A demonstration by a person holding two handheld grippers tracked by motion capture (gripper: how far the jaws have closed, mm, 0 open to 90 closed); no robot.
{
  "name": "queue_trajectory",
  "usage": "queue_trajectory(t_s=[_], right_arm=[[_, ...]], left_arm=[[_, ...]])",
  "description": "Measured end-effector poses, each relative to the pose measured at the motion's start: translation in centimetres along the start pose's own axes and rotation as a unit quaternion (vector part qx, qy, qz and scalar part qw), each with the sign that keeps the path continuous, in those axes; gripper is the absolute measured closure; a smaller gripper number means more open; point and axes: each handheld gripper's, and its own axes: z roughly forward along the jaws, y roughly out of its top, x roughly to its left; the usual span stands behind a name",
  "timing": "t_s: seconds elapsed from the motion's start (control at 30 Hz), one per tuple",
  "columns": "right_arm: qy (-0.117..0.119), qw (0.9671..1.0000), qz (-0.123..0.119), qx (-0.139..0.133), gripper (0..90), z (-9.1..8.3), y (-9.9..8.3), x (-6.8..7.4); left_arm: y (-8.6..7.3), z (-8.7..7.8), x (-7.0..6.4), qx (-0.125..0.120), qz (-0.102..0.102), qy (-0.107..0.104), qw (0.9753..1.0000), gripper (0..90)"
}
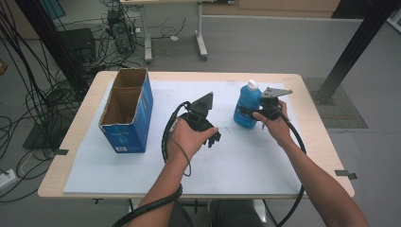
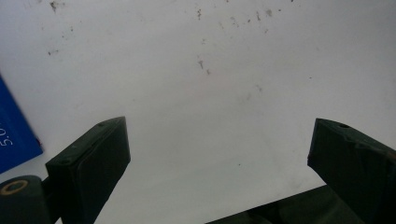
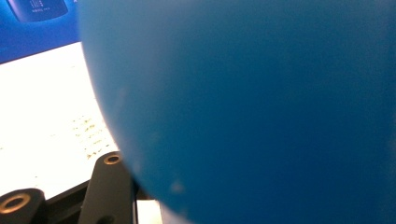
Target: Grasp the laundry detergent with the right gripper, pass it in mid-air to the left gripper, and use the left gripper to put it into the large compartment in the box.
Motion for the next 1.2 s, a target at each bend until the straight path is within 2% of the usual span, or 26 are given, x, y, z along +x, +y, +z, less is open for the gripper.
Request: queue_trajectory(t_s=[1.2], right_arm=[[-0.001,1.0,0.002,0.001,43.6,-0.01,0.02,0.03]], left_arm=[[0.06,-0.07,-0.2,0.003,0.006,0.0,1.0,6.1]])
